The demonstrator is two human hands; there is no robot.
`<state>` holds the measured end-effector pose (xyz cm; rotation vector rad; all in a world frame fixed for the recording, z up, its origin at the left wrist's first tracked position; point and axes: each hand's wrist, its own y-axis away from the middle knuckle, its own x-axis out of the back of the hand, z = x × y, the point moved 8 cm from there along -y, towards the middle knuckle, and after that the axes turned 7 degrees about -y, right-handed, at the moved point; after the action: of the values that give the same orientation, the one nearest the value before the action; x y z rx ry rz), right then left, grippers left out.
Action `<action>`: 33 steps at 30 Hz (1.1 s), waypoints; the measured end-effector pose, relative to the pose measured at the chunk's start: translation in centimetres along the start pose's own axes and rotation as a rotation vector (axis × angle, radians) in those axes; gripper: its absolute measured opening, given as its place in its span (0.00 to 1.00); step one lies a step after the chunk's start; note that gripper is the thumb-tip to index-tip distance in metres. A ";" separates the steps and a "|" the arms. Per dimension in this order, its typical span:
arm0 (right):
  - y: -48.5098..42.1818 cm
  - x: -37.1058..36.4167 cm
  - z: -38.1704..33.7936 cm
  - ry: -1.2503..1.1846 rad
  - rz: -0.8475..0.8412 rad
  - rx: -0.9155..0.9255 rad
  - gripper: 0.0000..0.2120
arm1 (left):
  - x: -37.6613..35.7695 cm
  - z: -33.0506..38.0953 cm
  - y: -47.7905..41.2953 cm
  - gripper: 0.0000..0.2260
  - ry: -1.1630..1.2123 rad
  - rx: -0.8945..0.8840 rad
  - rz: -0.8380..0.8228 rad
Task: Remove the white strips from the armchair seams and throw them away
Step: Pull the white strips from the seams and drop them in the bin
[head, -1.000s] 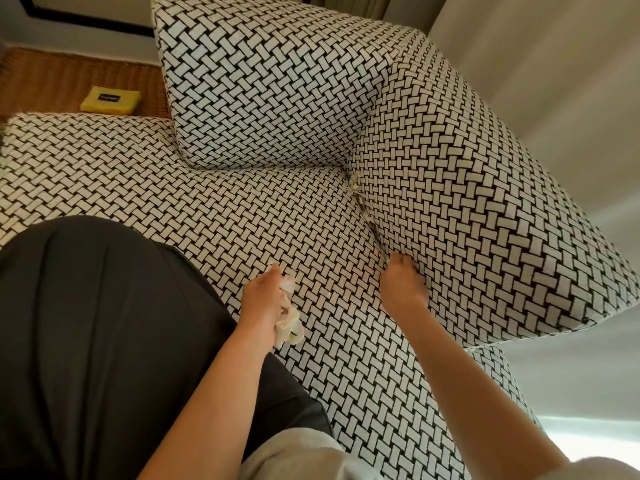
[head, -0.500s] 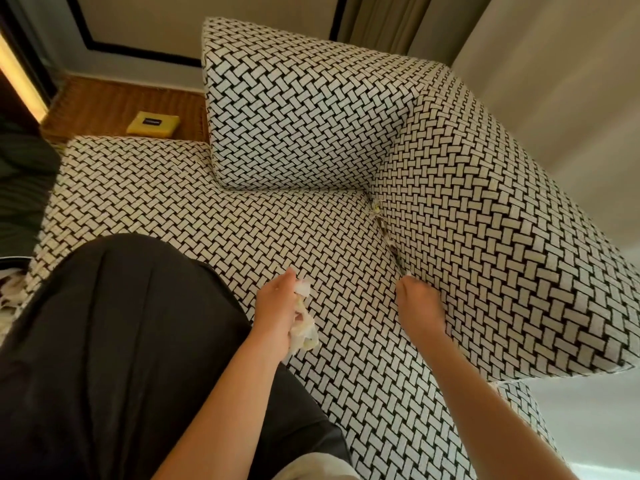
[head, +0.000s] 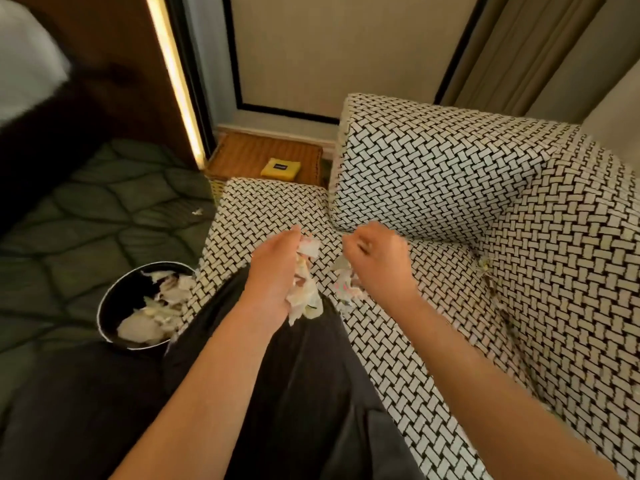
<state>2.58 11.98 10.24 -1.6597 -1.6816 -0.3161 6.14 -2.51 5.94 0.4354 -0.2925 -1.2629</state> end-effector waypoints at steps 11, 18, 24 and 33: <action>-7.8 -14.2 -12.5 -0.252 -0.337 0.112 0.09 | 14.3 4.9 -2.2 0.11 0.061 -0.053 0.220; -10.8 -22.7 -15.1 -0.465 -0.342 -0.091 0.06 | 21.3 3.6 -6.0 0.09 0.190 0.021 0.322; -11.7 -30.1 -15.3 -0.699 -0.416 -0.362 0.05 | 26.8 1.6 -11.6 0.09 0.357 0.084 0.431; -12.7 -37.4 -13.4 -0.657 -0.457 -0.435 0.07 | 31.5 -0.2 -18.5 0.13 0.314 0.030 0.600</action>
<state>-9.08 -26.55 -0.49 -1.7816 -2.6503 -0.4019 -0.62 -37.12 -3.72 0.5156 -0.1556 -0.5939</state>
